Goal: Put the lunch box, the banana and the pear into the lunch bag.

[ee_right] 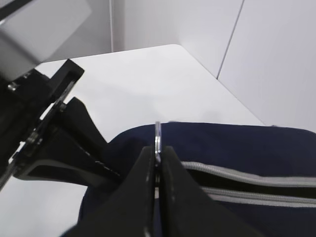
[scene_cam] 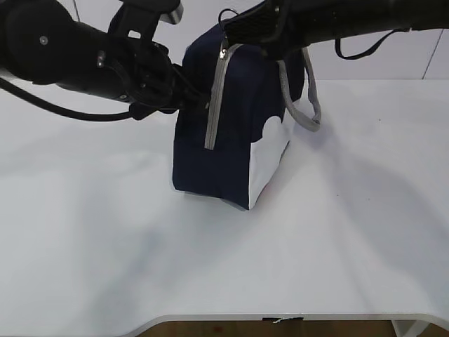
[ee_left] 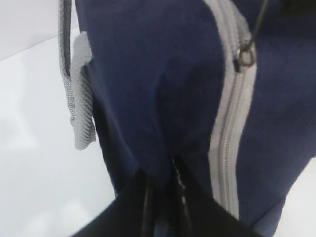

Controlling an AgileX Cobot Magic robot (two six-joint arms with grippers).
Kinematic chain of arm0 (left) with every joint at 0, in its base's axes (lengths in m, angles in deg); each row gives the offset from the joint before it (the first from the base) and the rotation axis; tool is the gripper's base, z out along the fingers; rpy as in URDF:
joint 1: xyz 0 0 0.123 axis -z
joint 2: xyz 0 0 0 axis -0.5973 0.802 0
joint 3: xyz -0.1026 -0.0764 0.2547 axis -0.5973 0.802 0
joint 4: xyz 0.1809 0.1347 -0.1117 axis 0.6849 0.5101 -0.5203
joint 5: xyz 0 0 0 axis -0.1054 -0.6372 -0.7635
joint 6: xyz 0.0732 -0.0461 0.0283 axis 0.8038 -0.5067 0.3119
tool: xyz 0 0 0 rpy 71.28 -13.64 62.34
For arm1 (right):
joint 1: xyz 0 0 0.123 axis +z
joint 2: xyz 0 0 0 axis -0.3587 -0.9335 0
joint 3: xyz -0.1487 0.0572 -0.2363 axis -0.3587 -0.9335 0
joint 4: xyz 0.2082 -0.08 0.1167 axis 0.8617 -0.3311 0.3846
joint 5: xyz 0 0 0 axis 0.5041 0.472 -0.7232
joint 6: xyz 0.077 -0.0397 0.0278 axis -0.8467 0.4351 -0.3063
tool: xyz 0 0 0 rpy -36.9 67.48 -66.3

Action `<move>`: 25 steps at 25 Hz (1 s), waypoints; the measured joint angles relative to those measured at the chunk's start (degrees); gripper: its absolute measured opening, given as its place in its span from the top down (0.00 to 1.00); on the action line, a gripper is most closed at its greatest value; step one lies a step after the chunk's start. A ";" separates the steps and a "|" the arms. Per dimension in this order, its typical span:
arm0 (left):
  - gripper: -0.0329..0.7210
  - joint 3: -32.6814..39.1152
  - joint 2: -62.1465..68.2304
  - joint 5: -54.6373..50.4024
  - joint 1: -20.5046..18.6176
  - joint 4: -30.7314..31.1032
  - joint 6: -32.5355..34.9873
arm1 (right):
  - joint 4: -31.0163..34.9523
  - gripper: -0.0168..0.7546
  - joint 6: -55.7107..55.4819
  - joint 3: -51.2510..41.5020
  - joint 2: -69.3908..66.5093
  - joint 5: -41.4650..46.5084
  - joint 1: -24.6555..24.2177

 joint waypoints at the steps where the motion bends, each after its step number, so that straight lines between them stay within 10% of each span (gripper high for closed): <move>1: 0.90 0.00 0.00 0.00 0.00 -0.11 0.00 | 0.14 0.97 0.00 0.00 0.00 -0.53 0.00; 25: 0.92 0.00 -0.48 -2.89 0.23 -0.19 0.04 | 18.15 0.97 1.19 2.30 -5.06 -15.32 0.00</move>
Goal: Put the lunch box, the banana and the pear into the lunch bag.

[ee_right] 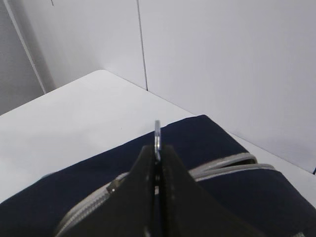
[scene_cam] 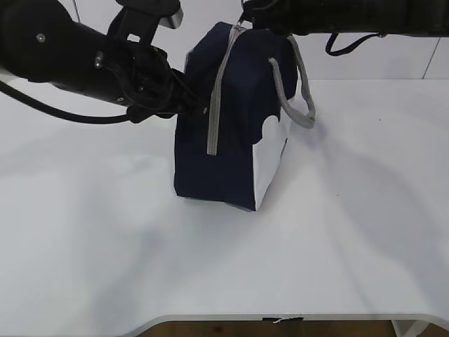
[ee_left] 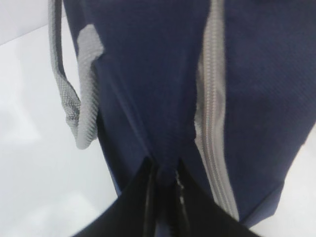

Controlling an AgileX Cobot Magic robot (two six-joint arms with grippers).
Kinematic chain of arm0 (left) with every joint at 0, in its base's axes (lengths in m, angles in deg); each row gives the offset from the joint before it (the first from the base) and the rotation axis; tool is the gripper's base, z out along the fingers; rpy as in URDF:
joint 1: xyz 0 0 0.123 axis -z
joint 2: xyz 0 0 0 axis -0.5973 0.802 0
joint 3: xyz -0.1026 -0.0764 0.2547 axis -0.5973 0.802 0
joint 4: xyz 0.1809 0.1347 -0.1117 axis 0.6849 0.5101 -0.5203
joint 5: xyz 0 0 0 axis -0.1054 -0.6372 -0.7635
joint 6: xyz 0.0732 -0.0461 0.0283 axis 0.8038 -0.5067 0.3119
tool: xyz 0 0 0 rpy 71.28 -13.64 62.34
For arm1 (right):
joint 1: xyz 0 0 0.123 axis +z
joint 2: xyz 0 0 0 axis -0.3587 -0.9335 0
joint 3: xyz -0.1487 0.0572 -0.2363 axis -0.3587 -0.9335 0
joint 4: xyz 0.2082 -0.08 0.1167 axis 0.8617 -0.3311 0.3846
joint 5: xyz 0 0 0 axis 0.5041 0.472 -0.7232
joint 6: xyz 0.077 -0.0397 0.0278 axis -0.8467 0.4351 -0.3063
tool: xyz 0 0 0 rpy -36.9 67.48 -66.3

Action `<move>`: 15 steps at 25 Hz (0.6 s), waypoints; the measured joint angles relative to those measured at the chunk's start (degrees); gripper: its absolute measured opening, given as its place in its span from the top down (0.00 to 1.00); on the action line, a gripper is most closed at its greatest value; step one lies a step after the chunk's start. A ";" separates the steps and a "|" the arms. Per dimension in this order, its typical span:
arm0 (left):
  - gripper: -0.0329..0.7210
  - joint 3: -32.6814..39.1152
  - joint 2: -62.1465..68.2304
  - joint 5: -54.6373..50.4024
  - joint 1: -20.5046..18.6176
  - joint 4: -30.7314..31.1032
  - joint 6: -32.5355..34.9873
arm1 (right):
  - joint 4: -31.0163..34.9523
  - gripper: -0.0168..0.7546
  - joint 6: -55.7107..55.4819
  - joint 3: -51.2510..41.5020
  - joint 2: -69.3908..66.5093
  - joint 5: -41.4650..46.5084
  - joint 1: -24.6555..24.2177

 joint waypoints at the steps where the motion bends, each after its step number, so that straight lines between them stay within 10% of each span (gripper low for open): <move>1: 0.92 0.00 -0.23 -0.40 0.10 0.10 0.00 | 0.37 0.97 0.00 0.59 -0.46 -0.26 0.00; 15: 0.92 0.00 -1.01 -2.79 0.24 0.19 0.00 | 5.01 0.97 0.03 4.94 -5.74 -1.26 -2.62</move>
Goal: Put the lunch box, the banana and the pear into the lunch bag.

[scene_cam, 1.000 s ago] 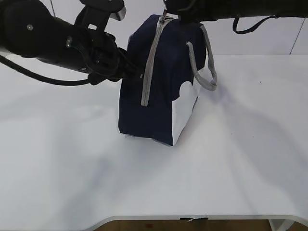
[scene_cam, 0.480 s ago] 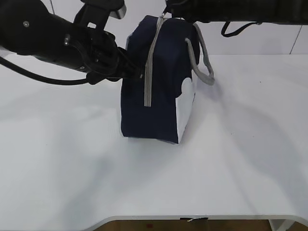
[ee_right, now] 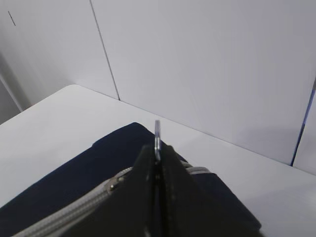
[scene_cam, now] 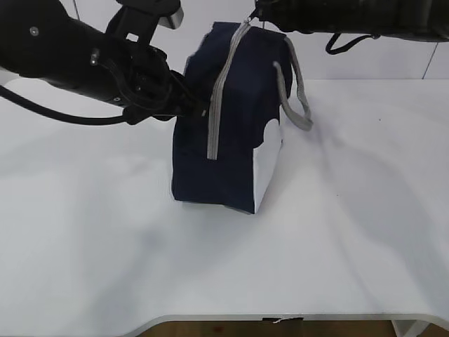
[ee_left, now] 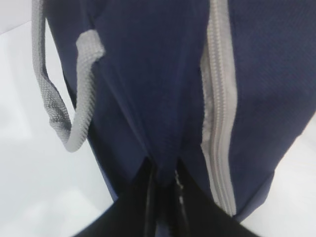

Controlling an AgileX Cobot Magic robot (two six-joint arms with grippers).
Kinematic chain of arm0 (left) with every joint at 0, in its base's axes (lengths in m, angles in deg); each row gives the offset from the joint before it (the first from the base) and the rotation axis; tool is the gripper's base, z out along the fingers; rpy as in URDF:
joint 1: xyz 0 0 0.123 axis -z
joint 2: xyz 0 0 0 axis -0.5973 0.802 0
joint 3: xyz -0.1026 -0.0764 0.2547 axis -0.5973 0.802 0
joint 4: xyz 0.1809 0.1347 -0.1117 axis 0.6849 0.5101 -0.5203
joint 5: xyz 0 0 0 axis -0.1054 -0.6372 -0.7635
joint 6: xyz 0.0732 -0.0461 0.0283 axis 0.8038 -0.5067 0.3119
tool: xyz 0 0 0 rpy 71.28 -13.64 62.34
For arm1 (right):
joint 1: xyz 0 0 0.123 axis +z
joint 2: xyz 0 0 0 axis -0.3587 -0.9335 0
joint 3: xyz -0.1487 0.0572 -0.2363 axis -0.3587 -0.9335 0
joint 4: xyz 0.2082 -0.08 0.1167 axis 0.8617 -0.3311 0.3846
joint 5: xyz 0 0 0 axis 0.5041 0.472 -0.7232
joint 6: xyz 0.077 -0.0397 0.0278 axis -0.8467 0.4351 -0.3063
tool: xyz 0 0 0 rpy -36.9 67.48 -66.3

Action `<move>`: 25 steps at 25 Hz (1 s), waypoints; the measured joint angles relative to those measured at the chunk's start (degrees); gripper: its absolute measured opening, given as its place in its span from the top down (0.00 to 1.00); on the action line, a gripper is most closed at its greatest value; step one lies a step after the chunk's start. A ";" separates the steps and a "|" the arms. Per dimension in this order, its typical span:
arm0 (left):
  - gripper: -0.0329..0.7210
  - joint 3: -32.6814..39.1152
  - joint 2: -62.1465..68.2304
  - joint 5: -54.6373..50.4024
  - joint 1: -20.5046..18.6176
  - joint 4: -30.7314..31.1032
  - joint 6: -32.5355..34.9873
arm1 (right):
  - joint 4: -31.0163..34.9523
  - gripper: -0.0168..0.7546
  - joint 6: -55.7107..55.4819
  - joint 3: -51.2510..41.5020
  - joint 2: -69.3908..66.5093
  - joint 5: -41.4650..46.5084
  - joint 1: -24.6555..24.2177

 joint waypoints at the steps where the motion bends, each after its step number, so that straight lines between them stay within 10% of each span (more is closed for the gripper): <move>1: 0.92 0.00 0.00 0.00 0.00 0.00 0.00 | 0.00 0.97 0.00 0.73 -0.60 0.00 -0.16; 25: 0.93 0.00 0.00 0.12 0.00 0.33 1.31 | 0.46 0.97 -20.69 14.77 -17.93 6.61 -6.95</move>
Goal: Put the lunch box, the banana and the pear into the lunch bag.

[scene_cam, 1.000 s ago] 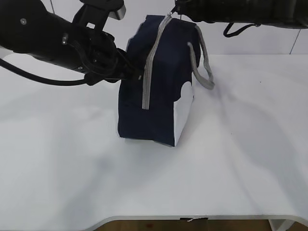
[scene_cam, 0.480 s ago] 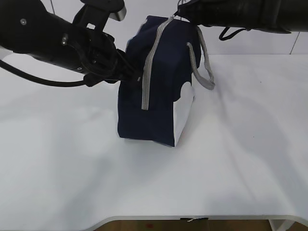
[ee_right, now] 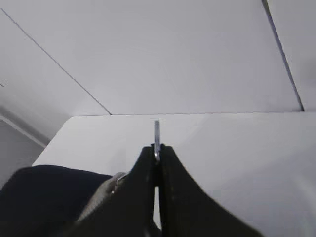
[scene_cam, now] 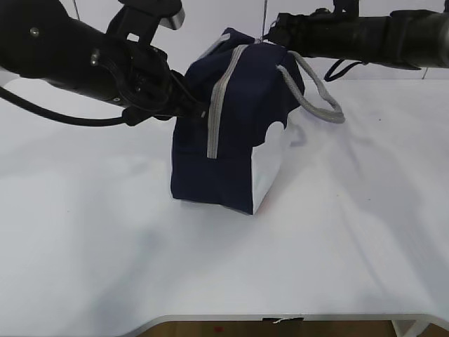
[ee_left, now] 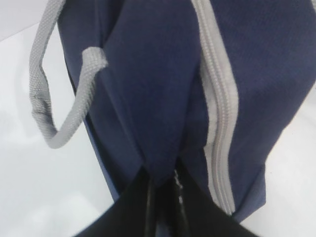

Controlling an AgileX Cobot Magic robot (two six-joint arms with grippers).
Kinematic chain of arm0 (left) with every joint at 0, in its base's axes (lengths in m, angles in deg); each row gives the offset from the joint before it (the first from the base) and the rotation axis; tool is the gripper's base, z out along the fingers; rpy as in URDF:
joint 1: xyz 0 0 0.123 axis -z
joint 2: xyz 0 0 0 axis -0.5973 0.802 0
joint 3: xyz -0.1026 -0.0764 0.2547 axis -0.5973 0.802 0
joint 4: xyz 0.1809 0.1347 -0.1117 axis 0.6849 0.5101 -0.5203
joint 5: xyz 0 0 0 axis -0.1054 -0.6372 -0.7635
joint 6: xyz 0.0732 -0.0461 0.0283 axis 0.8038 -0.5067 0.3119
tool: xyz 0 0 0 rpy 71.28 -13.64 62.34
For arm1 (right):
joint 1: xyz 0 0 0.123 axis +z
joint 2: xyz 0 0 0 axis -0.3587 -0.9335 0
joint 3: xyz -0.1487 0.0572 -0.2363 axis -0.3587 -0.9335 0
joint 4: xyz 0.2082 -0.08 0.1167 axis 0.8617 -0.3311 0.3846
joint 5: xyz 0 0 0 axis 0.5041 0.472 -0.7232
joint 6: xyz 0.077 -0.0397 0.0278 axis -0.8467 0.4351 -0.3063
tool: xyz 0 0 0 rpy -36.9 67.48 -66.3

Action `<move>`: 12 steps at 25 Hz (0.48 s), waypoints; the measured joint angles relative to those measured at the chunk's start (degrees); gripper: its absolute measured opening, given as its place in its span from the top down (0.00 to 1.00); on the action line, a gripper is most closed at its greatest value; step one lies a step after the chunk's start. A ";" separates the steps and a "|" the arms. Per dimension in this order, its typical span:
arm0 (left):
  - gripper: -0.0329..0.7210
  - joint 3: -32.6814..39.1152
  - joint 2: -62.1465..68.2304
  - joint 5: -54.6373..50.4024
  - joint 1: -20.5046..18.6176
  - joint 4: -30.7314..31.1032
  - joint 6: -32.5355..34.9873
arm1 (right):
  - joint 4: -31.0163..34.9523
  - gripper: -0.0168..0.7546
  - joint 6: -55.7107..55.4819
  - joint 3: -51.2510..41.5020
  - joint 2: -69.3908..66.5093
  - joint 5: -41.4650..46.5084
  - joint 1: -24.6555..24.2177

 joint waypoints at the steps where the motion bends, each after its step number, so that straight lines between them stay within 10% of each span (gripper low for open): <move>1: 0.93 0.00 0.00 0.00 0.00 0.00 0.00 | 0.00 0.97 -1.25 0.08 -0.66 0.90 -0.42; 12: 0.93 0.00 0.00 -0.94 0.00 0.28 0.00 | 0.00 0.97 -3.52 3.32 -3.43 11.53 -2.52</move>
